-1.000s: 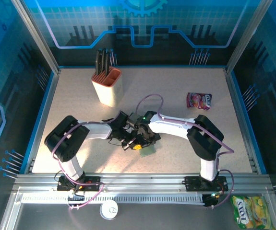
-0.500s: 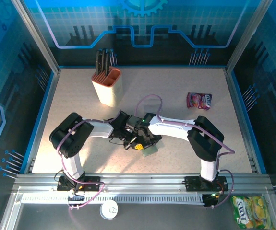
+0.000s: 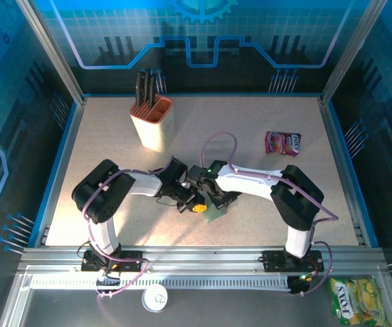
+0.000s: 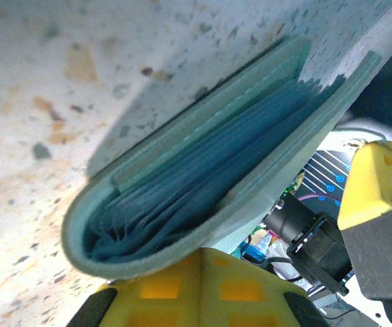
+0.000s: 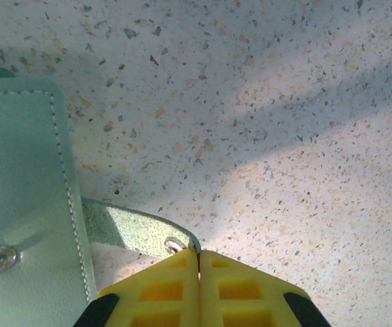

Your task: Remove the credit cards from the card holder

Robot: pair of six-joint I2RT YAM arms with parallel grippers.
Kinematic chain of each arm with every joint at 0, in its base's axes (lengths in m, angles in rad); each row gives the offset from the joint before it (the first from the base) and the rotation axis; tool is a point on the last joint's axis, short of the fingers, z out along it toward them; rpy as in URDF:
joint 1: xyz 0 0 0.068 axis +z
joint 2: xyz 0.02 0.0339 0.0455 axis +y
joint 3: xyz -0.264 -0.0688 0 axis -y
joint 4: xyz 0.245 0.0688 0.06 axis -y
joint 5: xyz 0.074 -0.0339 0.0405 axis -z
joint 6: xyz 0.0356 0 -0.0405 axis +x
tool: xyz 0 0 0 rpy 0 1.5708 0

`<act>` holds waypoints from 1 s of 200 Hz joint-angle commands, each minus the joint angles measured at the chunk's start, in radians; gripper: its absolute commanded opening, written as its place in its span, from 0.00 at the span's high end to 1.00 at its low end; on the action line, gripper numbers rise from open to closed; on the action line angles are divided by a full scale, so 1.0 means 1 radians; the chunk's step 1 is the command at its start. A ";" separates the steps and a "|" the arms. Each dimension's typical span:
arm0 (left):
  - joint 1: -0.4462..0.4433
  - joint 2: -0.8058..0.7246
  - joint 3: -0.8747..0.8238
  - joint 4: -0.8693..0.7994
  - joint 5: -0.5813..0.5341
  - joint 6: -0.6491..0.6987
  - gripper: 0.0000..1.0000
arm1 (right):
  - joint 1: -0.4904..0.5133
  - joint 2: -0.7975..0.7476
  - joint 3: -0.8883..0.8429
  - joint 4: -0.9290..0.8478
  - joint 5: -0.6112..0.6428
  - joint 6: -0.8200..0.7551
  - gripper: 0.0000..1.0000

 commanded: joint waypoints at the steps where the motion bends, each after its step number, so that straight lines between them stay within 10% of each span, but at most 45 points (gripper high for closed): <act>1: -0.011 0.151 -0.089 -0.227 -0.229 -0.037 1.00 | -0.032 -0.098 -0.039 -0.010 0.001 0.013 1.00; 39: -0.011 0.108 -0.085 -0.200 -0.218 -0.023 1.00 | -0.124 -0.214 -0.132 0.171 -0.254 -0.016 1.00; 88: -0.012 -0.006 -0.045 -0.273 -0.275 0.010 0.94 | -0.211 -0.273 -0.224 0.314 -0.484 -0.016 0.75; 144: -0.014 -0.051 0.047 -0.376 -0.323 0.068 0.91 | -0.212 -0.271 -0.238 0.391 -0.583 -0.031 0.53; 200: -0.013 -0.093 0.138 -0.425 -0.358 0.136 0.86 | -0.220 -0.193 -0.220 0.376 -0.538 -0.048 0.60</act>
